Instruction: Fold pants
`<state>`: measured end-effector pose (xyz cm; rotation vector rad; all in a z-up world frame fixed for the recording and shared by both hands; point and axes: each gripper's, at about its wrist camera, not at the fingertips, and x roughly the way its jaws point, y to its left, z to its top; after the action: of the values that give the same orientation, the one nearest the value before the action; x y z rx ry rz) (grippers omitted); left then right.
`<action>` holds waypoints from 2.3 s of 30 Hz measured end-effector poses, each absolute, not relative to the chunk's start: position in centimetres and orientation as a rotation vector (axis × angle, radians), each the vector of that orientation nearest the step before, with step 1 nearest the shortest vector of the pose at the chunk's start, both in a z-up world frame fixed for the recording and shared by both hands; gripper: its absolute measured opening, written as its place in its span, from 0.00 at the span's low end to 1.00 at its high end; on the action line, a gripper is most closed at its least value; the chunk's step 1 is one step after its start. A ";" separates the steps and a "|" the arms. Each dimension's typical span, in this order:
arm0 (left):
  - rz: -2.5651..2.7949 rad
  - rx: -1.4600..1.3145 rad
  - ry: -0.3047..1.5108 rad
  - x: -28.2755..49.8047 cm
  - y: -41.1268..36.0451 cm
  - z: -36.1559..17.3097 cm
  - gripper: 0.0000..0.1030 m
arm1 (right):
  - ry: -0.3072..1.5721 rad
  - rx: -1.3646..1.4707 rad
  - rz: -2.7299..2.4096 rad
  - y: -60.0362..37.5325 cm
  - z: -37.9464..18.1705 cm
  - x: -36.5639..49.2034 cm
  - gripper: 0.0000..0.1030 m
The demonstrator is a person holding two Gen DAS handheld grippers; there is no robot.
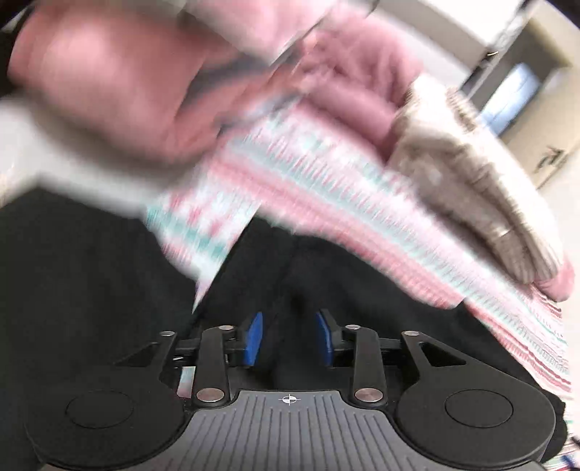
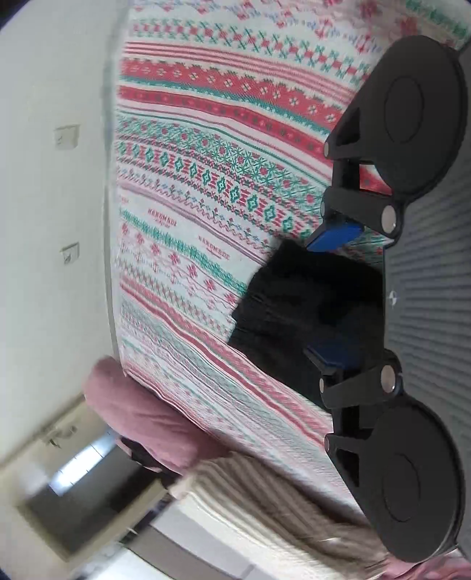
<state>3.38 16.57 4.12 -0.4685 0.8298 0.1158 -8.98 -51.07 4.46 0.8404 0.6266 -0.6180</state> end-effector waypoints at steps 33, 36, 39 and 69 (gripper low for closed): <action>-0.166 0.035 0.892 27.1 -10.6 -5.7 0.10 | 0.733 0.722 -0.639 -54.4 2.6 -4.3 0.48; -0.168 -0.035 0.895 26.8 -9.7 -4.6 0.15 | 0.763 0.701 -0.663 -54.4 2.4 -4.3 0.63; -0.218 -0.069 0.879 25.2 -8.0 -2.7 0.44 | 0.717 0.742 -0.687 -54.8 3.2 -5.3 1.00; 0.093 -0.232 1.063 12.1 9.8 -3.8 0.46 | 0.812 0.102 -0.861 -51.2 0.9 3.1 0.45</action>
<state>12.13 9.83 -3.81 -0.2324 1.0626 0.0933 3.14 -51.23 0.89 0.1022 0.8119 -0.8607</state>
